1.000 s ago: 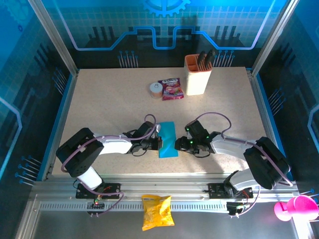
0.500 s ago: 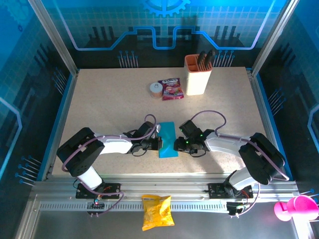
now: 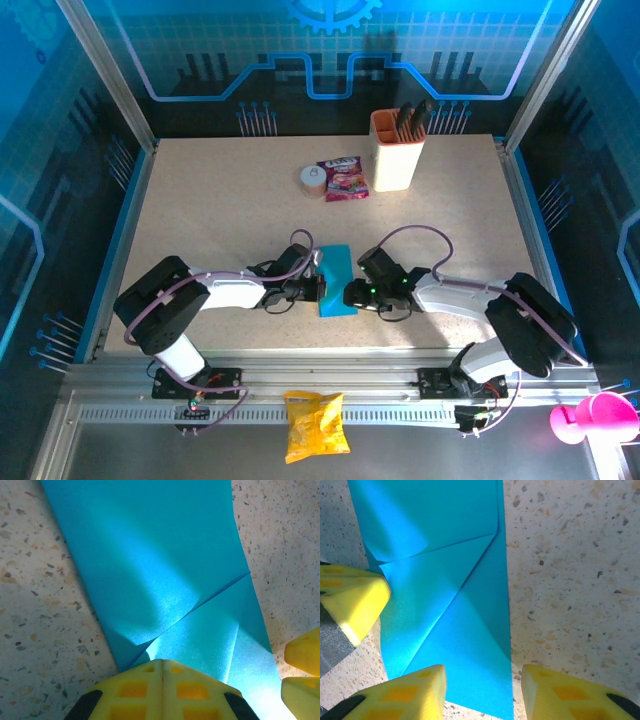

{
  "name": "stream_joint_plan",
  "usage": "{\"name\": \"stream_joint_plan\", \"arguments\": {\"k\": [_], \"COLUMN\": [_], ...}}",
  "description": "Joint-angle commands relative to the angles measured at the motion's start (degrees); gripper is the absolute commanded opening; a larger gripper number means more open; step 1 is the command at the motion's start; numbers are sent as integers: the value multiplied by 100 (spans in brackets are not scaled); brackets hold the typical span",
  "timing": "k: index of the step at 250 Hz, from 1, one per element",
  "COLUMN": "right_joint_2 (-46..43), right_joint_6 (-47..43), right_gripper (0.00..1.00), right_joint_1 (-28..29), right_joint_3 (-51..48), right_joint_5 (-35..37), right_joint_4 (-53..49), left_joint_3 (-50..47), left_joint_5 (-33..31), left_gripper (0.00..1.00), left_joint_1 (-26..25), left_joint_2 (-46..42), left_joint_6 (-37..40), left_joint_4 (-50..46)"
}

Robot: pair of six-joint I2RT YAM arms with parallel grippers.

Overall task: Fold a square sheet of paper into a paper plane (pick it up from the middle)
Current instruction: Fold the triangle a second time at the center of the table, then turn over the paper at the center of the table.

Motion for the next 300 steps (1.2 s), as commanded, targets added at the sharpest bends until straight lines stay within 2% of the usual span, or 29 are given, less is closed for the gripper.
{"name": "stream_joint_plan", "arguments": {"k": [1,49,119,202,300], "right_joint_2": [-44,224,537,690,602], "right_joint_6": [93,171,233,40,-3], "right_gripper": [44,43,39,38,37], "right_joint_1": [7,5,-15,-33,-24], "right_joint_3": [-121,-244,-383,135,308], "right_joint_5": [-50,-191,-624,-686,-706], "right_joint_4": [203,555,1682,1495,1434], "left_joint_3": [19,-3,-51,-54,-71], "left_joint_5": [119,121,111,146,163], "left_gripper": [0,0,0,0,0], "left_joint_1": [-50,-53,-53,-52,-62], "left_joint_2": [54,61,77,125,166], "left_joint_6": [66,76,67,35,40], "left_joint_4": [-71,-70,-48,-12,28]}}
